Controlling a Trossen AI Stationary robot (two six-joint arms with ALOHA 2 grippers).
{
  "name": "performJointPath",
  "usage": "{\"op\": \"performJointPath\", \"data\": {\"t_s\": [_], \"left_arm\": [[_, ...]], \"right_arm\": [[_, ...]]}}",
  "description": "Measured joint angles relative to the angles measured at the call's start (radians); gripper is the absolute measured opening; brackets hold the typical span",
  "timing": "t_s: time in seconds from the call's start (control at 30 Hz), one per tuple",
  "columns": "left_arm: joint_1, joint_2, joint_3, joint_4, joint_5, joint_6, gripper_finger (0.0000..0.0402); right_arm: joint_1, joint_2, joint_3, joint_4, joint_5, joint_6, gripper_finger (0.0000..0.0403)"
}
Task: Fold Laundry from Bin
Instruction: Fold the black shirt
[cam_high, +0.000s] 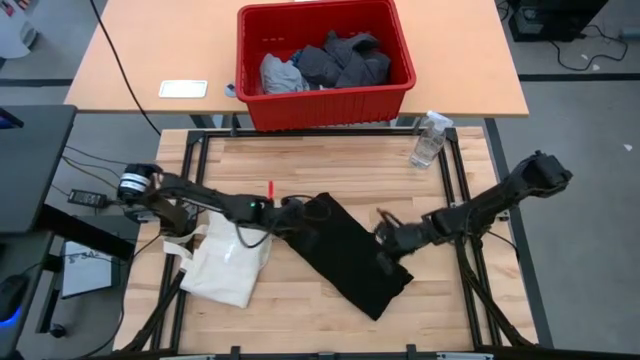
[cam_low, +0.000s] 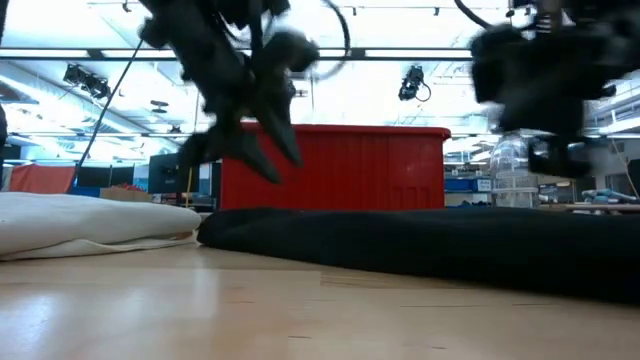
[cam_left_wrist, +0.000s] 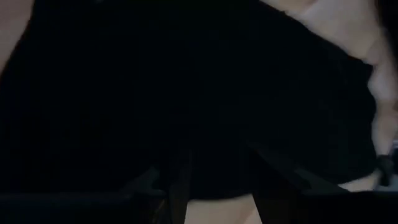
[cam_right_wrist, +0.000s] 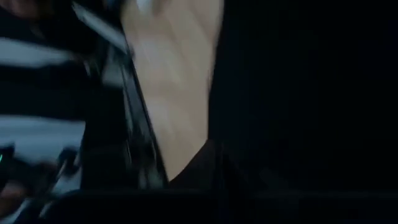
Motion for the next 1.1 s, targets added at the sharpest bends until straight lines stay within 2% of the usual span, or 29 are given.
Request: {"op": "performJointPath", "data": {"t_s": [0.1, 0.17, 0.23, 0.37, 0.5, 0.67, 0.87, 1.1], "left_arm": [[-0.041, -0.052, 0.0, -0.065, -0.077, -0.049, 0.0153], [-0.062, -0.063, 0.0, -0.115, -0.138, -0.078, 0.0156], [-0.075, -0.065, -0.001, -0.153, -0.147, -0.085, 0.0167], [-0.101, -0.054, -0.001, -0.181, -0.148, -0.135, 0.021], [-0.133, -0.049, -0.001, -0.236, -0.147, -0.219, 0.0257], [-0.19, -0.049, -0.001, -0.264, -0.147, -0.293, 0.0288], [-0.234, -0.049, -0.002, -0.281, -0.158, -0.341, 0.0291], [-0.252, -0.016, -0.002, -0.267, -0.175, -0.34, 0.0291]], "right_arm": [[-0.09, -0.015, 0.037, -0.012, 0.039, -0.165, 0.0055], [-0.164, -0.007, 0.07, -0.048, 0.008, -0.284, 0.0071], [-0.235, 0.015, 0.122, -0.101, -0.044, -0.364, 0.0091], [-0.329, 0.08, 0.236, -0.202, -0.099, -0.505, 0.0136], [-0.383, 0.148, 0.351, -0.312, -0.061, -0.634, 0.0172], [-0.461, 0.238, 0.445, -0.403, -0.042, -0.703, 0.0202], [-0.526, 0.324, 0.479, -0.413, -0.152, -0.731, 0.0232], [-0.581, 0.335, 0.482, -0.409, -0.149, -0.834, 0.0256]]}}
